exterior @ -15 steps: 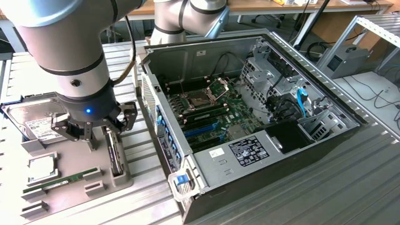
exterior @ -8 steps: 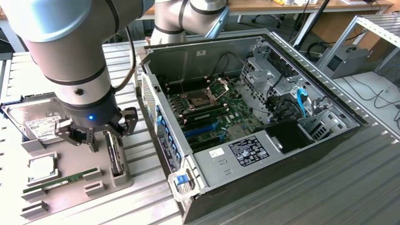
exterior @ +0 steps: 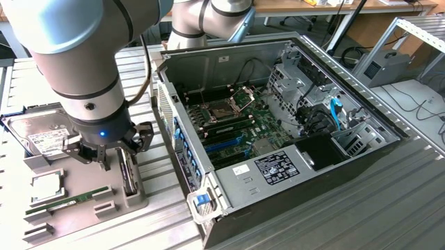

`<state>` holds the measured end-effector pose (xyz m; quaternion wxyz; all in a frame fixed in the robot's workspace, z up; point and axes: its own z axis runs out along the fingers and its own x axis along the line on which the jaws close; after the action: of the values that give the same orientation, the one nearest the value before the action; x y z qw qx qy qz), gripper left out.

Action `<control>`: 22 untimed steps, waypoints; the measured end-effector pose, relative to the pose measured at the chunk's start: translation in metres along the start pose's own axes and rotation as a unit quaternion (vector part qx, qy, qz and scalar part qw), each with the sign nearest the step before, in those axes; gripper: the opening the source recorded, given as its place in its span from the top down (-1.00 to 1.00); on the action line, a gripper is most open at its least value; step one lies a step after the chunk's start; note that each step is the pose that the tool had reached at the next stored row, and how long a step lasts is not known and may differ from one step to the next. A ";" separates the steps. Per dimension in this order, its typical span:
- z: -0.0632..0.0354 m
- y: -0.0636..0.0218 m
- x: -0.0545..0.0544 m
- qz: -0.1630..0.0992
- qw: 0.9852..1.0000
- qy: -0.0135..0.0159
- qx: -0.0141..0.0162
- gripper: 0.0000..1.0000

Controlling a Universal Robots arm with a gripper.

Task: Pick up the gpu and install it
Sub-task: 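Pick up the gpu and move the gpu toward the slot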

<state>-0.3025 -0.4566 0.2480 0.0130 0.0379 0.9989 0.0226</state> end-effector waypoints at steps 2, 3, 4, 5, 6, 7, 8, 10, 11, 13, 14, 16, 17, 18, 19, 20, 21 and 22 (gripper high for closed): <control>0.0017 0.0000 0.000 0.000 1.000 0.000 0.000 -0.08; 0.0021 0.0000 0.000 0.000 1.000 0.000 0.000 -0.08; 0.0023 -0.0001 -0.001 0.000 1.000 0.000 0.000 -0.08; 0.0025 0.0000 -0.002 0.000 1.000 0.000 0.000 -0.08; 0.0026 0.0000 -0.002 0.000 1.000 0.000 0.000 -0.08; 0.0027 0.0001 -0.003 0.000 1.000 0.000 0.000 -0.08; 0.0028 0.0001 -0.004 0.000 1.000 0.000 0.000 -0.08; 0.0030 0.0003 -0.006 0.000 1.000 0.000 0.000 -0.08; 0.0032 0.0003 -0.006 0.000 1.000 0.000 0.000 -0.08; 0.0032 0.0003 -0.006 0.000 1.000 0.000 0.000 -0.08; 0.0032 0.0003 -0.006 0.000 1.000 0.000 0.000 -0.08; 0.0038 0.0006 -0.006 0.000 1.000 0.000 0.000 -0.08; 0.0039 0.0008 -0.006 0.000 1.000 0.000 0.000 -0.08; 0.0041 0.0011 -0.006 0.000 1.000 0.000 0.000 -0.08; 0.0042 0.0017 -0.006 0.000 1.000 0.000 0.000 -0.08; 0.0045 0.0022 -0.006 0.000 1.000 0.000 0.000 -0.08; 0.0047 0.0026 -0.006 0.000 1.000 0.000 0.000 -0.08; 0.0048 0.0027 -0.006 0.000 1.000 0.000 0.000 -0.08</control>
<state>-0.2963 -0.4541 0.2435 0.0128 0.0383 0.9989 0.0222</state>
